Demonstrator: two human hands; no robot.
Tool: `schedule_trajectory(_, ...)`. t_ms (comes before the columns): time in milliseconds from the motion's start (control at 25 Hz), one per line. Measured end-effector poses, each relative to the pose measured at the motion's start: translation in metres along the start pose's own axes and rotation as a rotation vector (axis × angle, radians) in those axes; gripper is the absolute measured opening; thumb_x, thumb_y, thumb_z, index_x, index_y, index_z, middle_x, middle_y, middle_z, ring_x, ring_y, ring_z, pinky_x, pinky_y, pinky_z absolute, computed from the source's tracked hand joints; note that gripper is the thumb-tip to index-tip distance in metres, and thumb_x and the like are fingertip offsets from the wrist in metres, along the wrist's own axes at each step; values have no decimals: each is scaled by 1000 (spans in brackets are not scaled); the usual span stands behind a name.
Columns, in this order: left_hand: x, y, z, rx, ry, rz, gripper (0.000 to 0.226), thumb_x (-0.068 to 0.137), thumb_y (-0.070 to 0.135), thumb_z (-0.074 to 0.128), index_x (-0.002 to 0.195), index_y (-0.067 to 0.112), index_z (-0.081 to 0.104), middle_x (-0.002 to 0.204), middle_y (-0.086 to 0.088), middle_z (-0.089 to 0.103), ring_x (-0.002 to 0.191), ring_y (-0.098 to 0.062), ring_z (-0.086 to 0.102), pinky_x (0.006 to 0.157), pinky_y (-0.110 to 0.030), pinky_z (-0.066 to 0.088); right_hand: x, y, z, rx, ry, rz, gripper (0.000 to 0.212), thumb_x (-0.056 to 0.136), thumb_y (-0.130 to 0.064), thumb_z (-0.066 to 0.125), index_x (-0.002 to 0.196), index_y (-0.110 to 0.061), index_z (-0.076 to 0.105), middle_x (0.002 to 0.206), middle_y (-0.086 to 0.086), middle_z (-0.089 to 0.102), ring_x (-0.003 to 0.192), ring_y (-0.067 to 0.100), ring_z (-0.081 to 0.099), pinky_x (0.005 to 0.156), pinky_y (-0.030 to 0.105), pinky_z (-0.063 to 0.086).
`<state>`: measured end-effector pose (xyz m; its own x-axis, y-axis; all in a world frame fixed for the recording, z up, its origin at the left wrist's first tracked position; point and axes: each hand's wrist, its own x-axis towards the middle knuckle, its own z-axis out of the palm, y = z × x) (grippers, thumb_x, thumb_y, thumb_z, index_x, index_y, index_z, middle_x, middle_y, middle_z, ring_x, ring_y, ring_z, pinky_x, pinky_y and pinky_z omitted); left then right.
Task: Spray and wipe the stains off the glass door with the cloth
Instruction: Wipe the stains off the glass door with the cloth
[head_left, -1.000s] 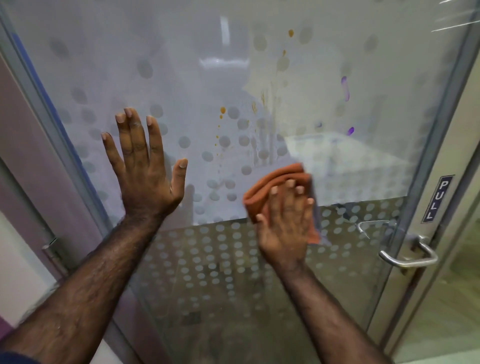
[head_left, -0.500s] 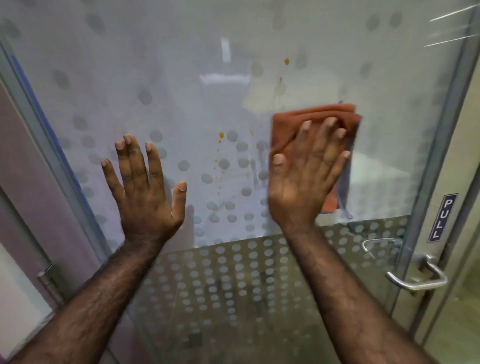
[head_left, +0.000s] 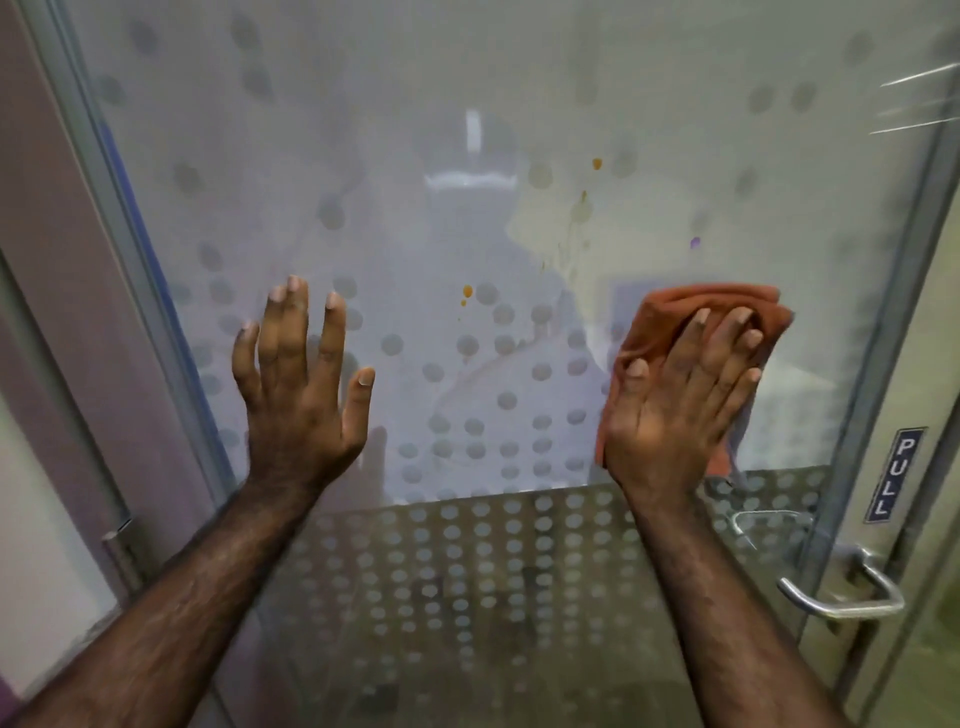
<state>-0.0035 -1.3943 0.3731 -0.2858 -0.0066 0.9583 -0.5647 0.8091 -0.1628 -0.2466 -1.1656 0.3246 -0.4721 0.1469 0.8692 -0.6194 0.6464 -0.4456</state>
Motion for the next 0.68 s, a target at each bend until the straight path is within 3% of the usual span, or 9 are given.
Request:
schedule_trajectory(80, 7, -6, -1, -3, 22, 17, 64, 108, 36, 46, 165, 9, 32, 171, -28, 23, 162, -42, 21, 128, -63, 20, 35, -13, -1, 5, 64, 144, 67, 118, -45, 26, 174, -9, 16, 181, 23, 17, 169, 41, 15, 132, 64, 21)
schedule_trajectory(200, 20, -10, 1, -30, 34, 2, 63, 109, 32, 45, 166, 8, 29, 172, -32, 17, 162, -48, 15, 128, -70, 11, 61, -49, -7, 11, 104, 170, 68, 117, -49, 23, 174, -12, 20, 181, 21, 19, 169, 40, 17, 133, 63, 20)
schedule_trajectory(280, 23, -10, 3, -62, 43, -11, 63, 109, 28, 43, 166, 7, 27, 171, -33, 16, 161, -50, 14, 127, -73, 8, 53, -78, -10, 7, 63, 50, 68, 117, -50, 23, 174, -14, 18, 181, 21, 16, 169, 41, 13, 133, 64, 18)
schedule_trajectory(400, 23, -10, 5, -64, 52, -7, 63, 109, 27, 42, 166, 7, 25, 172, -32, 15, 162, -49, 13, 127, -73, 8, 4, -110, -11, 107, -54, -280, 71, 115, -51, 36, 174, -17, 17, 181, 19, 9, 170, 41, 5, 135, 65, 12)
schedule_trajectory(520, 23, -10, 2, -83, 46, -11, 63, 109, 28, 40, 167, 9, 24, 173, -30, 14, 163, -46, 12, 127, -73, 8, -60, -92, -1, 154, -149, -552, 73, 112, -50, 51, 173, -20, 26, 181, 15, 13, 170, 36, 9, 137, 62, 8)
schedule_trajectory(600, 22, -9, 1, -96, 51, -12, 63, 108, 27, 41, 166, 9, 25, 173, -29, 15, 163, -46, 13, 127, -73, 8, -75, -62, 3, 112, -169, -610, 75, 111, -52, 52, 173, -21, 23, 181, 13, 16, 170, 34, 14, 137, 60, 10)
schedule_trajectory(680, 23, -10, 2, -97, 48, -7, 63, 109, 27, 41, 166, 8, 25, 173, -29, 16, 162, -46, 14, 127, -74, 9, -58, -44, 0, 58, -141, -479, 74, 114, -53, 43, 174, -17, 18, 181, 17, 11, 170, 37, 10, 136, 62, 15)
